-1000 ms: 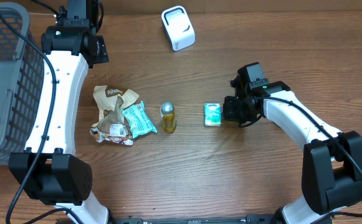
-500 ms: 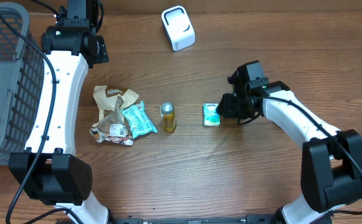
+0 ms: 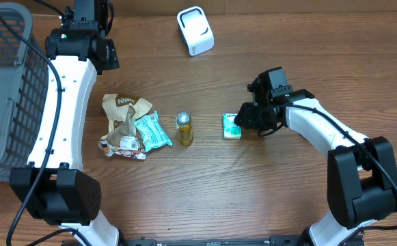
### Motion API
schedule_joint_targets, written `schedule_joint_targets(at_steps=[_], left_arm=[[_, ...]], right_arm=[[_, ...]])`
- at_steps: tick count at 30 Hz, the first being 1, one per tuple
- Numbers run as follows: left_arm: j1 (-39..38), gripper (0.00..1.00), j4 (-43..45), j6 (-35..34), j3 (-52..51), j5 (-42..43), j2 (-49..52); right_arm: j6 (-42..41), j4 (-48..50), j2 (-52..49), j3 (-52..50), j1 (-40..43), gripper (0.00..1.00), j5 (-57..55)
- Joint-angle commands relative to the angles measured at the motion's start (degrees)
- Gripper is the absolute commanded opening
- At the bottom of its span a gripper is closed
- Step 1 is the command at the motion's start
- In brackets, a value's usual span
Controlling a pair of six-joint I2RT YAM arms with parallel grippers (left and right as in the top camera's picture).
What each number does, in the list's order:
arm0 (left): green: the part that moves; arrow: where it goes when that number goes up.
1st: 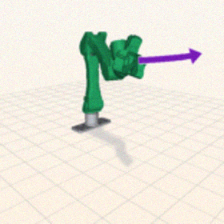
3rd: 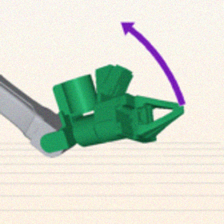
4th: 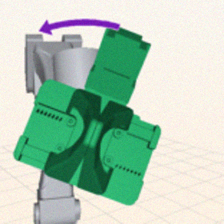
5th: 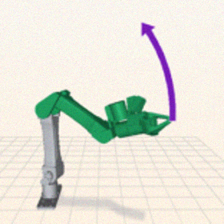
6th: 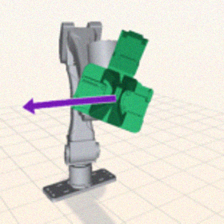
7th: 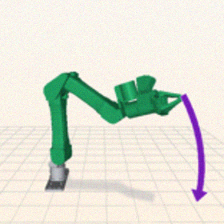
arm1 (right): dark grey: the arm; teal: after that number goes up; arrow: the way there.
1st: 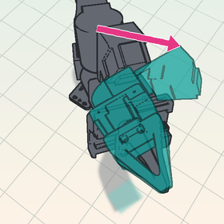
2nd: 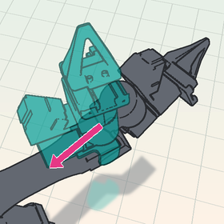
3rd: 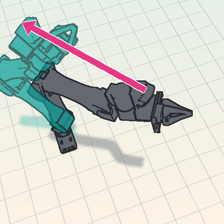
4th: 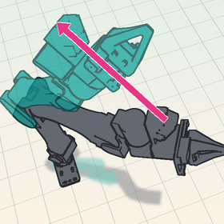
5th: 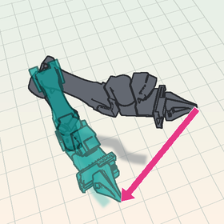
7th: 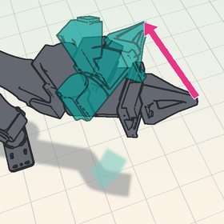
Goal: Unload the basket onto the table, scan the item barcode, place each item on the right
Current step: 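Close the right gripper on the Kleenex pack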
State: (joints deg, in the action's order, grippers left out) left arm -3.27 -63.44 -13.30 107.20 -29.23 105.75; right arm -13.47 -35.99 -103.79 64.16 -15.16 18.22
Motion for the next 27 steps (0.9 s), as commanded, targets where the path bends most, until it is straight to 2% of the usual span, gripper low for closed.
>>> schedule_joint_targets(at_steps=[1, 16, 21, 24, 27], left_arm=[[-0.1, 0.99, 0.0, 0.5, 0.9, -0.7, -1.1], [-0.1, 1.00, 0.1, 0.5, 0.9, -0.7, -1.1], [-0.1, 0.99, 0.1, 0.5, 0.9, -0.7, -1.1], [-0.1, 0.99, 0.1, 0.5, 0.9, -0.7, -1.1], [-0.1, 1.00, 0.0, 0.5, 0.9, -0.7, -1.1]], right_arm=[[0.0, 0.5, -0.6, -0.2, -0.3, 0.36, 0.8], [-3.3, 0.8, -4.1, -0.2, -0.3, 0.35, 1.4], [-6.3, 0.8, -6.2, -0.2, 0.7, 0.23, 1.5], [-6.3, 0.8, -6.2, 0.0, 1.6, 0.05, 3.6], [-5.7, -0.2, -5.9, 0.7, 3.6, 0.04, 10.7]])
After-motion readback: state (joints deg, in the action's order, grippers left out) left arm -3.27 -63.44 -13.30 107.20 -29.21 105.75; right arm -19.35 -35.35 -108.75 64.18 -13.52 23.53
